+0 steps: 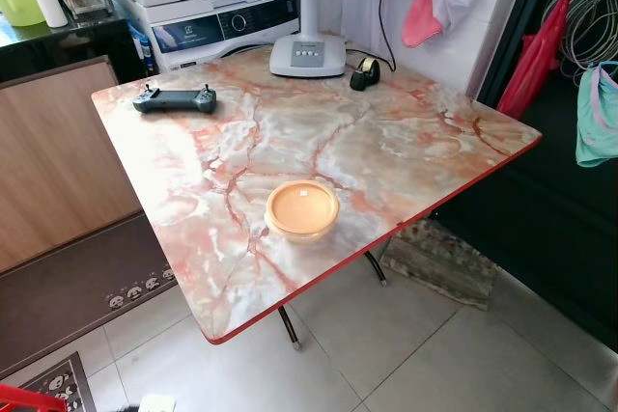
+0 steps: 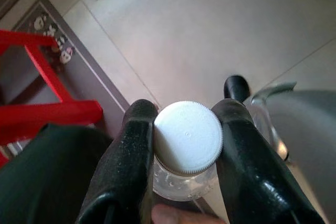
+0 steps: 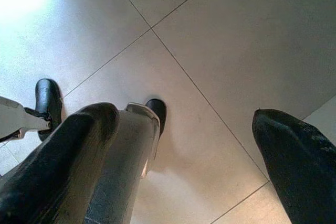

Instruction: Restocking fridge

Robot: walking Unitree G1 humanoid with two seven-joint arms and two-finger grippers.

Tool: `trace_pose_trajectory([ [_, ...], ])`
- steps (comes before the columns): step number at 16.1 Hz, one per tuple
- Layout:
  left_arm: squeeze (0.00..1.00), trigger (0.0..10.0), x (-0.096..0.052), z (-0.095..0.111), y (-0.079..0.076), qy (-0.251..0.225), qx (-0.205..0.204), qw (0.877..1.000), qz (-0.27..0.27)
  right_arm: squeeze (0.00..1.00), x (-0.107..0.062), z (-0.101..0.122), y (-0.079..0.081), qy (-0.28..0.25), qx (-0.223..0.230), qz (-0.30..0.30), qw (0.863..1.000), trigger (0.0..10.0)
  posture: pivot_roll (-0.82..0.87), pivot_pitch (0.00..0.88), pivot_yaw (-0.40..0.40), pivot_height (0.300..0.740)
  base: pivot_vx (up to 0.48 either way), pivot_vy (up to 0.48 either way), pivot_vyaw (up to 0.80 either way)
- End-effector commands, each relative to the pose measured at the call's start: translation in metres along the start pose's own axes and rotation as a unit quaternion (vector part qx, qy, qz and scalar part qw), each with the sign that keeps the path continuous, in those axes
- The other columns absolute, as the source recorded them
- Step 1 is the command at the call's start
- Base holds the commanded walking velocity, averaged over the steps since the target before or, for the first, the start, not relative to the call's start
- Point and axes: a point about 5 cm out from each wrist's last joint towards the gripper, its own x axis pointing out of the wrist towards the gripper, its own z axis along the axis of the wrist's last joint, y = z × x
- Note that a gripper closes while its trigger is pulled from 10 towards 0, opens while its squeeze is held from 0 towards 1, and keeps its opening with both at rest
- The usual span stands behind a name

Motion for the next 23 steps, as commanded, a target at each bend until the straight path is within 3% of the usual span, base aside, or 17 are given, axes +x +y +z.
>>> trace_pose_trajectory([
  [1,0.0,10.0,-0.002,-0.009,0.005,0.017,-0.004,1.0,0.002,0.0,0.0,-0.002,0.001,0.005,-0.001,0.001,1.0,10.0,0.07,0.0,-0.017,0.74,0.0,0.0,0.0],
  [5,0.0,10.0,-0.003,-0.012,0.006,0.021,-0.001,1.0,-0.002,0.0,0.0,-0.001,0.001,0.005,-0.004,0.003,1.0,10.0,0.07,0.0,-0.015,0.74,0.0,0.0,0.0],
  [10,0.0,10.0,-0.002,-0.012,-0.005,0.029,-0.003,1.0,-0.01,0.0,0.0,0.0,0.001,0.005,-0.01,0.005,1.0,10.0,0.07,0.0,-0.013,0.74,-0.25,0.0,0.0],
  [14,0.0,10.0,-0.002,-0.012,-0.004,0.032,-0.004,0.999,-0.01,0.0,0.0,-0.001,0.0,0.007,-0.012,0.006,1.0,10.0,0.07,0.0,-0.017,0.74,-0.265,0.0,0.0],
  [23,0.0,10.0,-0.003,-0.017,-0.004,0.041,-0.005,0.999,-0.008,0.0,0.0,0.001,-0.003,0.002,-0.003,-0.005,1.0,10.0,0.06,0.0,-0.026,0.74,0.0,0.0,0.0],
])
